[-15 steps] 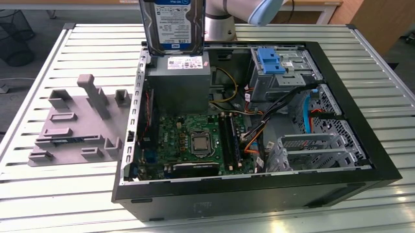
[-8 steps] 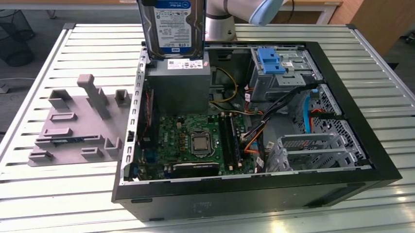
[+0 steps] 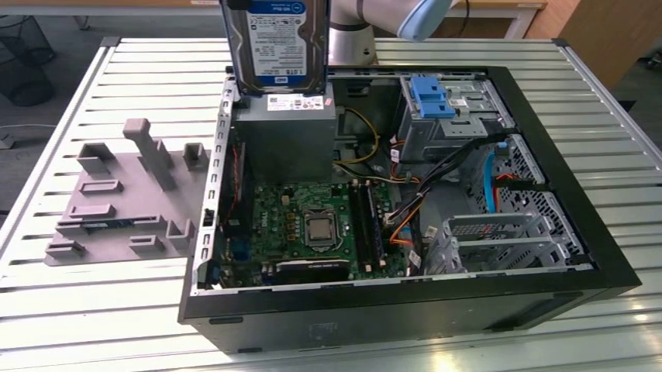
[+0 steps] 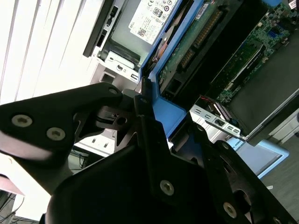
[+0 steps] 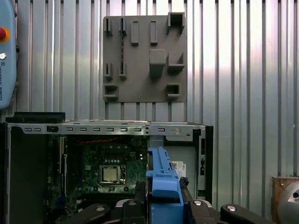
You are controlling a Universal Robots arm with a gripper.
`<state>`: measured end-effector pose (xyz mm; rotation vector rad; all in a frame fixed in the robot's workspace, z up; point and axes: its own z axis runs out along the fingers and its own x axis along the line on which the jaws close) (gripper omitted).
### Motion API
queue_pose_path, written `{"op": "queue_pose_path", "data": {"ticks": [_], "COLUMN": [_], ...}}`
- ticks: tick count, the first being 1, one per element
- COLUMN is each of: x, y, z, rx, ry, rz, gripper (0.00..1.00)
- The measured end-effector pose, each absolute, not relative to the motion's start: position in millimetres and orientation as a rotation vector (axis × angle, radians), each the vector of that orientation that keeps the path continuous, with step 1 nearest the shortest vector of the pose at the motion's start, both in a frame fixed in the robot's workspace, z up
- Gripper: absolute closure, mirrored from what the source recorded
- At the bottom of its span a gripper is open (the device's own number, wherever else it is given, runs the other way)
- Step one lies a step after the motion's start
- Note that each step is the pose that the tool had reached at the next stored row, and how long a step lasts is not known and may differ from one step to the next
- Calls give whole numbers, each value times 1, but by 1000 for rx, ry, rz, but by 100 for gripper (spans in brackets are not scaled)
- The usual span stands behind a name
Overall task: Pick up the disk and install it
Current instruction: 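Pick up the disk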
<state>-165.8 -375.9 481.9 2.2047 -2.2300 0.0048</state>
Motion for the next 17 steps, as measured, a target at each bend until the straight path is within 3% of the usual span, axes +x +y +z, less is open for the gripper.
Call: {"op": "queue_pose_path", "data": {"ticks": [17], "x": [-160], "y": [-376], "z": [482], "rx": [2205], "ry": [-2230], "rz": [5], "gripper": [64]}}
